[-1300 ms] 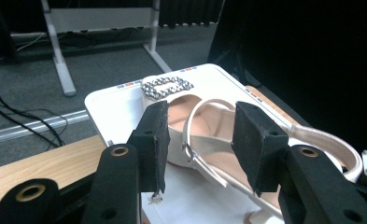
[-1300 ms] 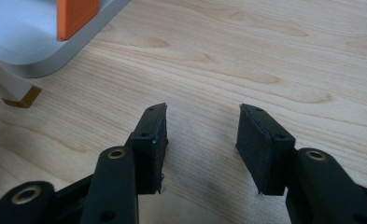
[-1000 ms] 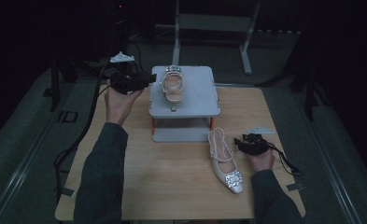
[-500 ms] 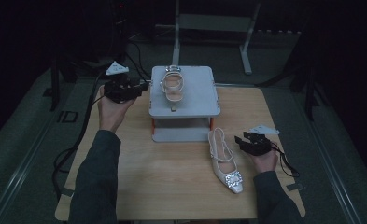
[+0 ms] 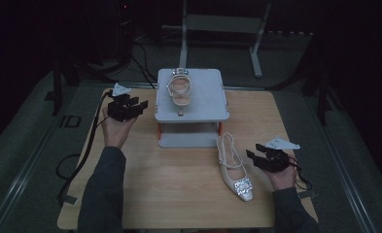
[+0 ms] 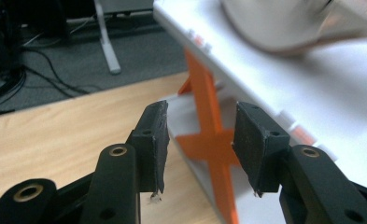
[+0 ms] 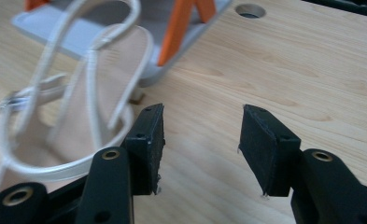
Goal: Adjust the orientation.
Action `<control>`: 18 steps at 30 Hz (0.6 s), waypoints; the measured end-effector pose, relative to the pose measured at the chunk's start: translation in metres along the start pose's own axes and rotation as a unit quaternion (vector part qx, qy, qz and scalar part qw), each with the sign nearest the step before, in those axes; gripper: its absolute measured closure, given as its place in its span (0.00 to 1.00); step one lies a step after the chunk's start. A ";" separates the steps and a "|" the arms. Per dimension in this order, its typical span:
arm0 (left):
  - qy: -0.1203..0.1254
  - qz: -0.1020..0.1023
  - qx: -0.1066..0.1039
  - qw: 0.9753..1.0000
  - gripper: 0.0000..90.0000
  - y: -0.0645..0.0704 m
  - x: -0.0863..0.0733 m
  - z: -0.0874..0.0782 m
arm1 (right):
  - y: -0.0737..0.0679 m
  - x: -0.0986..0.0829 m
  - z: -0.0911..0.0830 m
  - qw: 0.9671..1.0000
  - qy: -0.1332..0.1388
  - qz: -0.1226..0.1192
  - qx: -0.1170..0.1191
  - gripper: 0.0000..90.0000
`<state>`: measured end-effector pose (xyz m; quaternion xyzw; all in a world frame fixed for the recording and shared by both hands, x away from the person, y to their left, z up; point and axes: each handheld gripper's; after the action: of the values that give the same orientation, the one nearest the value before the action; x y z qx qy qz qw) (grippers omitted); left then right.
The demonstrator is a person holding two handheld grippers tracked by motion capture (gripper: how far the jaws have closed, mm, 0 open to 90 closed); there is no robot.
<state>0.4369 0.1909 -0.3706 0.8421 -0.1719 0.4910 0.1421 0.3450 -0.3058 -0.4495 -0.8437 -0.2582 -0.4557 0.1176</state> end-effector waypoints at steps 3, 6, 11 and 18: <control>-0.008 -0.006 0.004 1.000 0.61 -0.001 -0.014 0.005 | -0.007 -0.001 -0.006 1.000 0.000 -0.004 0.013 0.55; -0.012 -0.007 0.005 1.000 0.61 -0.002 -0.024 0.007 | -0.015 -0.005 -0.011 1.000 -0.004 -0.013 0.023 0.55; -0.025 -0.017 0.005 1.000 0.60 -0.005 -0.048 0.012 | -0.025 -0.014 -0.016 0.998 -0.015 -0.016 0.052 0.57; -0.033 -0.033 0.003 0.999 0.60 -0.005 -0.086 0.014 | -0.031 -0.019 -0.010 0.995 -0.042 -0.034 0.080 0.67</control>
<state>0.4104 0.2023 -0.4526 0.8636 -0.1474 0.4583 0.1498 0.3131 -0.2905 -0.4606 -0.8409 -0.3267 -0.4015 0.1579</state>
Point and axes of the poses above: each handheld gripper's, and its own axes: z roughly forward along the jaws, x roughly out of its top, y roughly to its right
